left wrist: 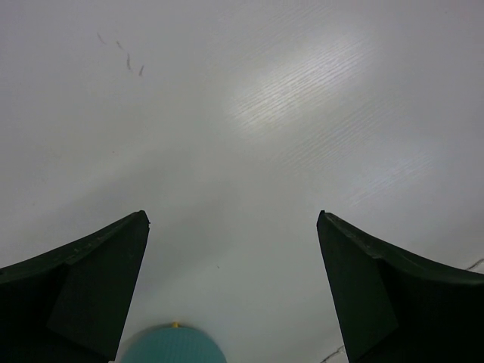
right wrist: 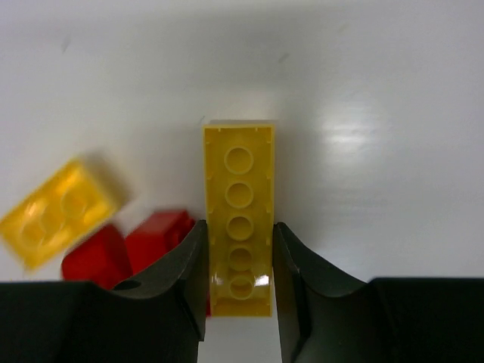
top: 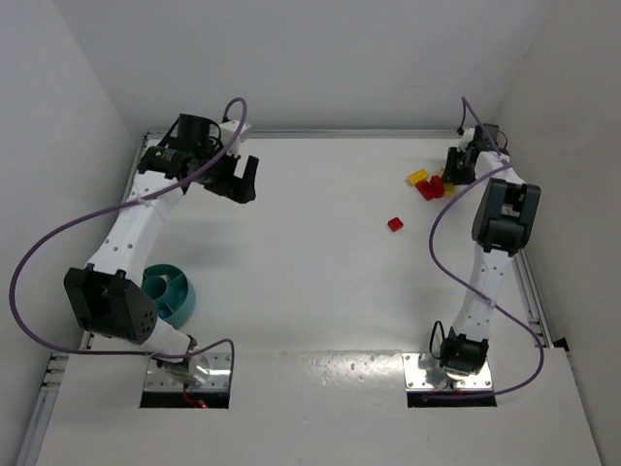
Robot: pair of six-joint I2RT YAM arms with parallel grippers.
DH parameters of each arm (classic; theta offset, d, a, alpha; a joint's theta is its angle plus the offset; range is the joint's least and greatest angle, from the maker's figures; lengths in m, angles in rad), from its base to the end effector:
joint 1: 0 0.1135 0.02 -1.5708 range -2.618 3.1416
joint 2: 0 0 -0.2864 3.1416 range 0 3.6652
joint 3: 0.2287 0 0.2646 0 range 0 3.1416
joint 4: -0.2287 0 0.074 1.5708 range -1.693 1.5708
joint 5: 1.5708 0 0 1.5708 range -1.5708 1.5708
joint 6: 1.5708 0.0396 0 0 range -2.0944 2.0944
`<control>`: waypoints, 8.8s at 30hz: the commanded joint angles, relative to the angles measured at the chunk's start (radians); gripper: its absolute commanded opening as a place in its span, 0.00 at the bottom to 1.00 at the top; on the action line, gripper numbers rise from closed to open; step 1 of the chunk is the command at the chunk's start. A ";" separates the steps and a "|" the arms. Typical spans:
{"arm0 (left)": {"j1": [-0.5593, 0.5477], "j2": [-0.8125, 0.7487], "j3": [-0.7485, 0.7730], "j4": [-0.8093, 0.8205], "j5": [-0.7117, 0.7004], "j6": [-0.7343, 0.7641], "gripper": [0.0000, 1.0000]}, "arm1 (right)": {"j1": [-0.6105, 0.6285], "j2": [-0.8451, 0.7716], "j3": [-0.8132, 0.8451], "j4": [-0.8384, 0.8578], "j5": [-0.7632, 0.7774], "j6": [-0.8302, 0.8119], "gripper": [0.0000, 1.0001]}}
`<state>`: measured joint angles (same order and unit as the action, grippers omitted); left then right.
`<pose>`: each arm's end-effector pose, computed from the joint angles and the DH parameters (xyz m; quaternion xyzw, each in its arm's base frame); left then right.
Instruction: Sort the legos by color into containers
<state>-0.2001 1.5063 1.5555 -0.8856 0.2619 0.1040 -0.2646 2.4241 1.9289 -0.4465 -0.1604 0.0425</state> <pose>0.3226 -0.0759 0.3886 0.1865 0.9076 -0.1388 0.3497 0.5398 -0.1397 0.1407 0.1205 0.9405 0.0415 0.3149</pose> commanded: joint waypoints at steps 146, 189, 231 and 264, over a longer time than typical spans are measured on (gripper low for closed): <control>0.577 -0.308 -0.307 -0.405 -0.122 0.622 0.64 | 0.492 -0.562 -0.389 -0.267 -0.284 -0.093 0.93; 0.338 -0.189 0.002 -0.151 0.014 0.163 1.00 | 0.126 0.064 0.329 -0.268 -0.192 -0.227 0.93; 0.274 -0.133 0.011 -0.151 -0.004 0.059 1.00 | -0.021 0.194 0.360 -0.228 -0.564 -0.059 0.45; 0.274 -0.310 -0.222 -0.026 0.249 0.059 1.00 | 0.039 -0.052 0.083 -0.296 -0.861 -0.093 0.00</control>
<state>0.0837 1.2770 1.3563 -0.9756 0.3607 0.1707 -0.2623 2.5187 2.0567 -0.7483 -0.8928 -0.0521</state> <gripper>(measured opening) 0.995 0.002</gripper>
